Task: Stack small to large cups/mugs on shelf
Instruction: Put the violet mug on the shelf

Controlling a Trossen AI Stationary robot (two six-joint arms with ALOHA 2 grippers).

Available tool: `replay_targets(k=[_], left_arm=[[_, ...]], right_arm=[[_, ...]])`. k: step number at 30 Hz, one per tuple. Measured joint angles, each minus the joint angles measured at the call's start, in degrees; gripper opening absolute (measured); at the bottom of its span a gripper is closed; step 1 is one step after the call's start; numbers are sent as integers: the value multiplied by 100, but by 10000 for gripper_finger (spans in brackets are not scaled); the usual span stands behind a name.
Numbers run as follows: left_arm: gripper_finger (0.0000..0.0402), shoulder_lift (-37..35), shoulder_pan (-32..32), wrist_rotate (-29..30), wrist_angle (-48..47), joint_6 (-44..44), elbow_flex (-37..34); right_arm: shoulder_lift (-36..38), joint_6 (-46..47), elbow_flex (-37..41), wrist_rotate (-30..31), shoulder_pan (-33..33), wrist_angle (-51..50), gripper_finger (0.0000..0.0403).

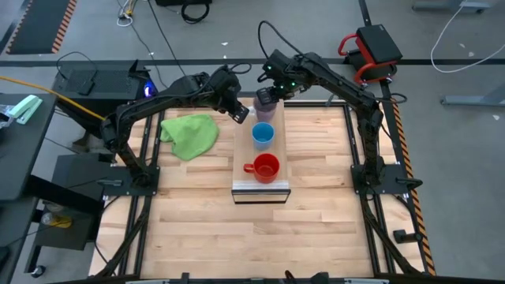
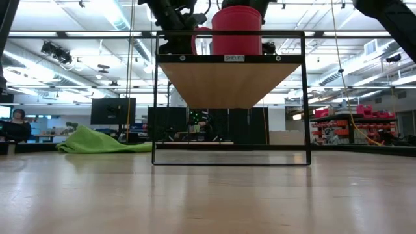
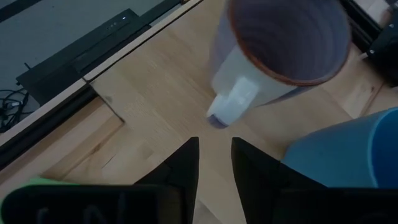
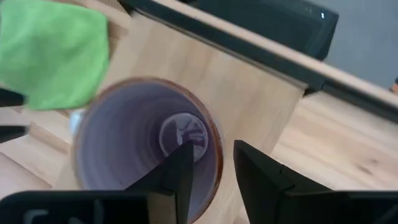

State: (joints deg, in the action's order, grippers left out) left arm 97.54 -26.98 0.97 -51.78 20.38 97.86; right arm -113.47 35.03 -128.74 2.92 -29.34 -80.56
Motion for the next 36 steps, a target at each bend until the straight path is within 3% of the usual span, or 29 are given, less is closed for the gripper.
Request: replay_targets(k=[6,10,14,17,20,24,29,36], left_arm=[[101,0,-25,2,-190,0,0],[100,0,-22,-2,-295,-7,0],[97,0,-13,-2,-306,-4,0],[97,0,17,-16,-362,-7,0],[99,0,28,-22,-366,0,0],[96,0,58,-28,-375,69,0],[95,0,121,-82,-371,105,0],[98,0,152,-92,-284,151,0]], right_arm=[[3,-436,-635,8,0,-186,122],[269,-896,-479,369,-11,-538,117],[538,-1278,-392,1041,-83,-933,85],[881,-1267,-139,1116,-79,-732,39],[991,-1293,282,1140,-113,-690,8],[1238,-1448,1325,1028,-143,-197,7],[1752,-1220,2601,615,-122,1406,5],[1956,-975,3551,402,-127,2204,2]])
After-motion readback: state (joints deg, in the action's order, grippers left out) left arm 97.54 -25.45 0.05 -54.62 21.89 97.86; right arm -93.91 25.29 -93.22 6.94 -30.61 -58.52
